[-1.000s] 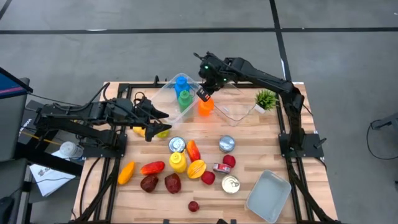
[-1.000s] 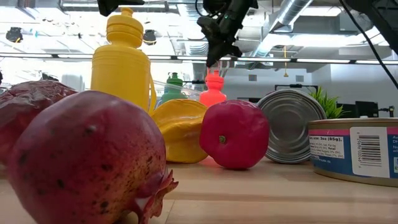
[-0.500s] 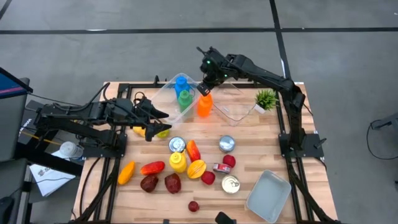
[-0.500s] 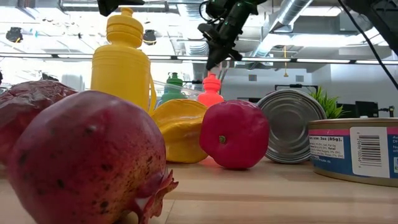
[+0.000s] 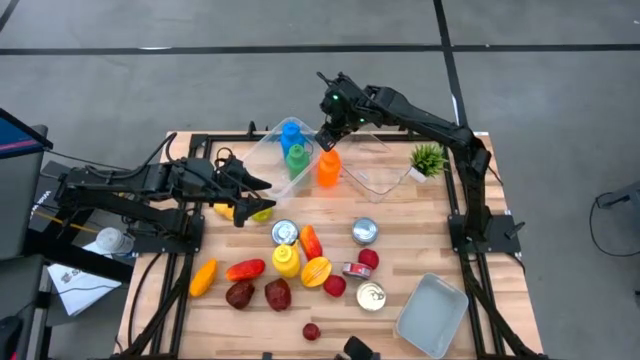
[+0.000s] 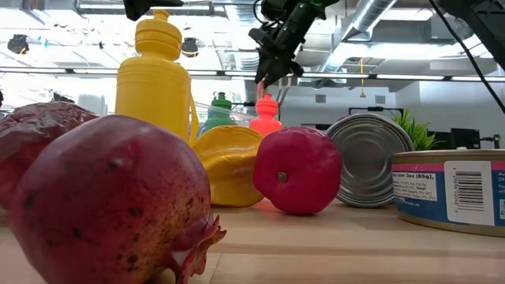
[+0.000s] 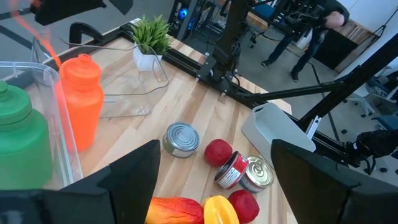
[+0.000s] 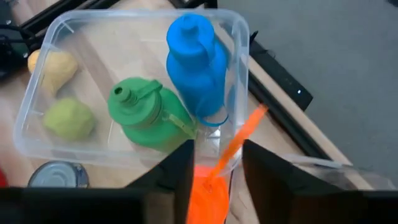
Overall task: Pick & Place Food Item
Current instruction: Put the orange water bottle into the left transparent bin
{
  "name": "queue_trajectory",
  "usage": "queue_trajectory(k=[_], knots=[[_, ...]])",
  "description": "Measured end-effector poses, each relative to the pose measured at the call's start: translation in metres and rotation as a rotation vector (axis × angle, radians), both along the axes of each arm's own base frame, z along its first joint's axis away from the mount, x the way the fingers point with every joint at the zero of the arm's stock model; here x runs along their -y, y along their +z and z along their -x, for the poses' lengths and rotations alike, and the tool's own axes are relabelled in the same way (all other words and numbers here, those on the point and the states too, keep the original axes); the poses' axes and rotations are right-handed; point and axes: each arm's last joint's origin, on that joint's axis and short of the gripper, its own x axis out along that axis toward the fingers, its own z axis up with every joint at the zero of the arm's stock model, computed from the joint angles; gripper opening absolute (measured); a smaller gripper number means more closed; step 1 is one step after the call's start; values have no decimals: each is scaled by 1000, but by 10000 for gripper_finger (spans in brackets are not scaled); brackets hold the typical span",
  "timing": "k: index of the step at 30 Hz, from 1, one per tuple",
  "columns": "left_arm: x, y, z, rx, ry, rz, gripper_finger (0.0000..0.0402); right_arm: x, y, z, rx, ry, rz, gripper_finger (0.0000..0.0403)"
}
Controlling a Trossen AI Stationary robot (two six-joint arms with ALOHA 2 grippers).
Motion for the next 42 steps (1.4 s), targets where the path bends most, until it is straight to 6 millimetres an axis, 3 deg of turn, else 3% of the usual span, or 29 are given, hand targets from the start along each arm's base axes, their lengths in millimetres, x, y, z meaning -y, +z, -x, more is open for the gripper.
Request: queue_trajectory(k=[5,12,15,18,22,29,35,42], knots=[[0,-2,-3,-14,18,-8,296,5,0,2,3,-15,12,188],[1,-11,-20,-51,18,-21,296,8,2,3,10,-2,26,232],[1,-12,-34,-34,-24,-141,296,2,12,13,-5,25,24,241],[-1,-13,-52,-2,-21,-317,296,-11,39,37,-1,64,43,241],[-21,-17,-77,28,49,-500,296,-33,76,78,6,93,74,237],[-75,-52,-119,44,-6,-474,296,-79,136,158,113,100,136,230],[-109,-73,-134,56,22,-465,296,-114,162,210,216,103,166,224],[-133,-89,-155,14,-3,-455,296,-134,173,238,275,107,185,221]])
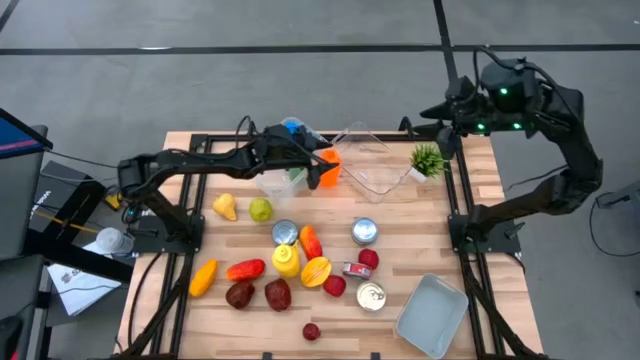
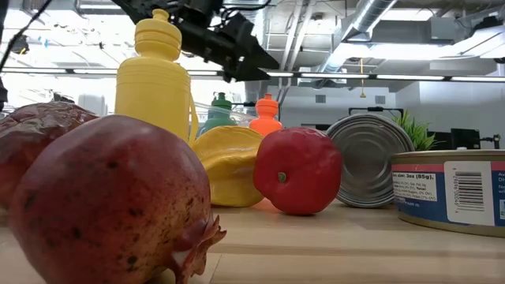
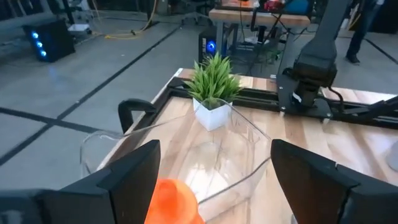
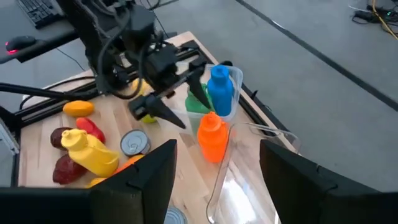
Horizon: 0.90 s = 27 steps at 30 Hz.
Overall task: Pick & Place Food Item
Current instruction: Put the orange water bottle into the left transparent bin
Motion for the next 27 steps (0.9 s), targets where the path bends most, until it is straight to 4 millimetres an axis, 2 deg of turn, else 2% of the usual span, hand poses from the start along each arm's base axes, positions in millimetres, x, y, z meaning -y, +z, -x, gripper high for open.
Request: queue_trajectory(k=[6,12,23,27], knots=[[-17,2,-18,-53,18,-6,296,-4,-2,9,-34,-17,-7,221],[-22,3,-16,-100,32,7,296,-5,-4,10,-62,-14,-13,221],[-23,-7,-15,-184,40,-18,295,-4,-4,8,-63,-4,4,221],[-27,-9,-13,-203,50,-16,283,-4,-4,8,-61,-4,4,221]])
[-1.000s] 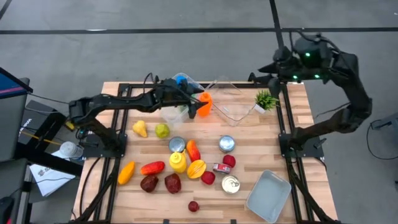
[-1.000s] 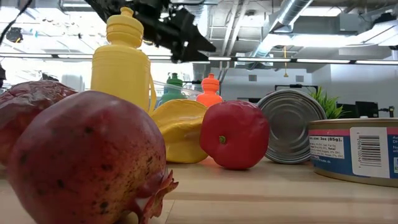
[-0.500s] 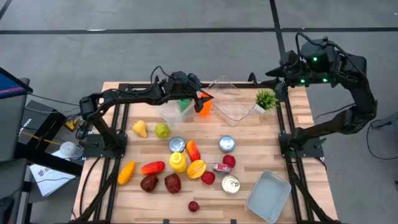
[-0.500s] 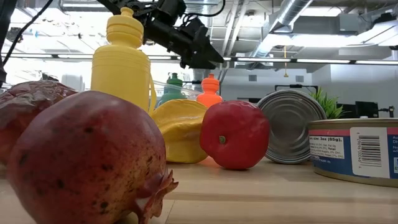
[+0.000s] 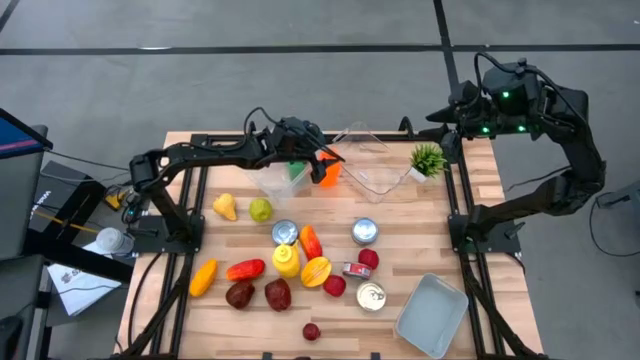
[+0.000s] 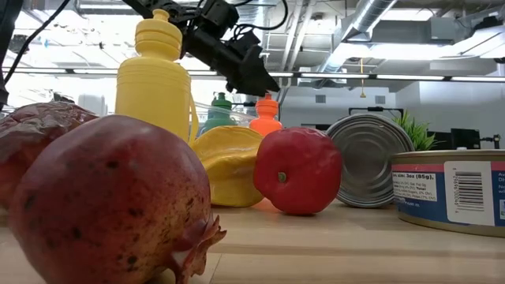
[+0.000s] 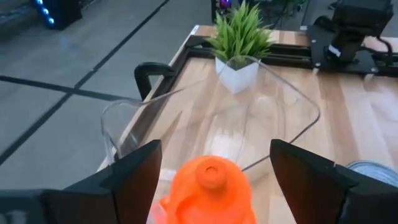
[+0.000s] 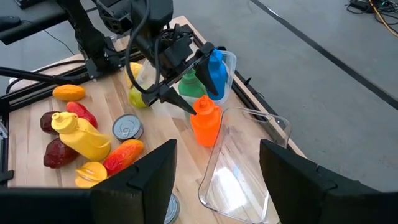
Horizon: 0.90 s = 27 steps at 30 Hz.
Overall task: Pick & Place Food Item
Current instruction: Put the orange water bottle into the left transparent bin
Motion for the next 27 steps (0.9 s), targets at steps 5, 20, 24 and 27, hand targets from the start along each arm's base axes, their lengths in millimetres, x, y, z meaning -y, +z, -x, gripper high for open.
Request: queue_trajectory(k=[5,20,24,27], knots=[[0,-9,-4,-28,-10,-17,254,0,0,0,1,0,1,221],[0,-9,-3,-56,-1,-65,95,0,0,0,2,0,1,196],[1,-8,-4,-47,-28,-54,51,0,0,0,2,0,1,183],[4,-8,-5,-39,-61,-41,44,0,0,0,2,0,1,175]])
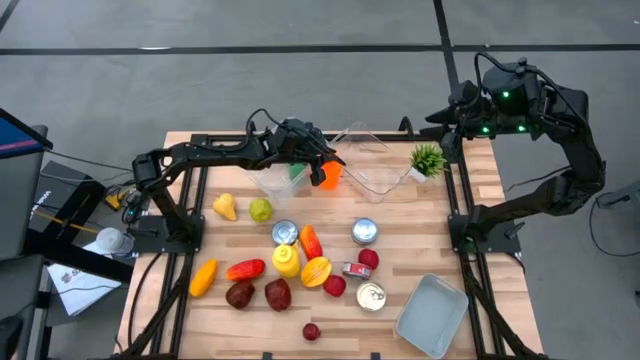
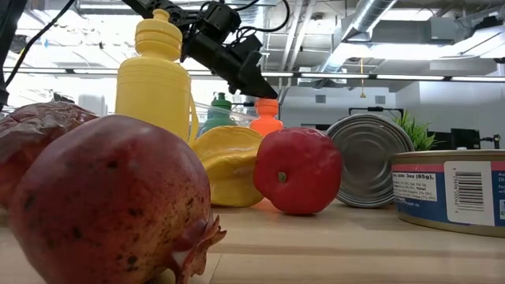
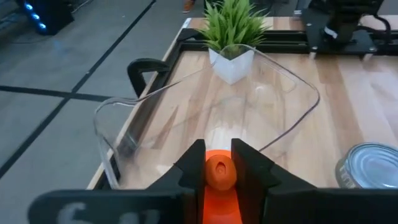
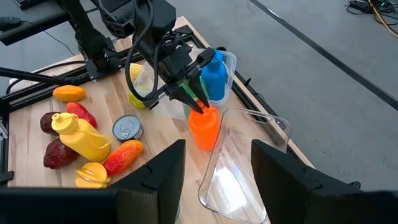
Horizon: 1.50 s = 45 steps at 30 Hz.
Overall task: Pick & Place Food Item
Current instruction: Put the orange water bottle into the left transparent bin
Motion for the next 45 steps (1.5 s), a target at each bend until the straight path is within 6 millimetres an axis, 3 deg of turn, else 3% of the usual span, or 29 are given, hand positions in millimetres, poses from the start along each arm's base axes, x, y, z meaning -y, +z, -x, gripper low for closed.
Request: queue_trajectory(k=[5,12,21,24,31,37,45], knots=[[12,7,-3,40,-16,28,52,0,0,0,0,-1,-1,163],[48,59,11,224,-28,92,44,0,0,0,3,-5,-6,153],[107,137,89,323,110,43,47,0,0,0,14,-22,-25,148],[117,151,116,318,246,-26,48,0,1,0,21,-25,-27,148],[116,156,157,250,518,-98,48,3,-1,-6,14,-32,-41,143],[100,142,159,148,658,-142,48,6,-4,-15,-4,-32,-49,143],[68,95,155,86,687,-9,48,13,-11,-31,-49,-32,-66,139]])
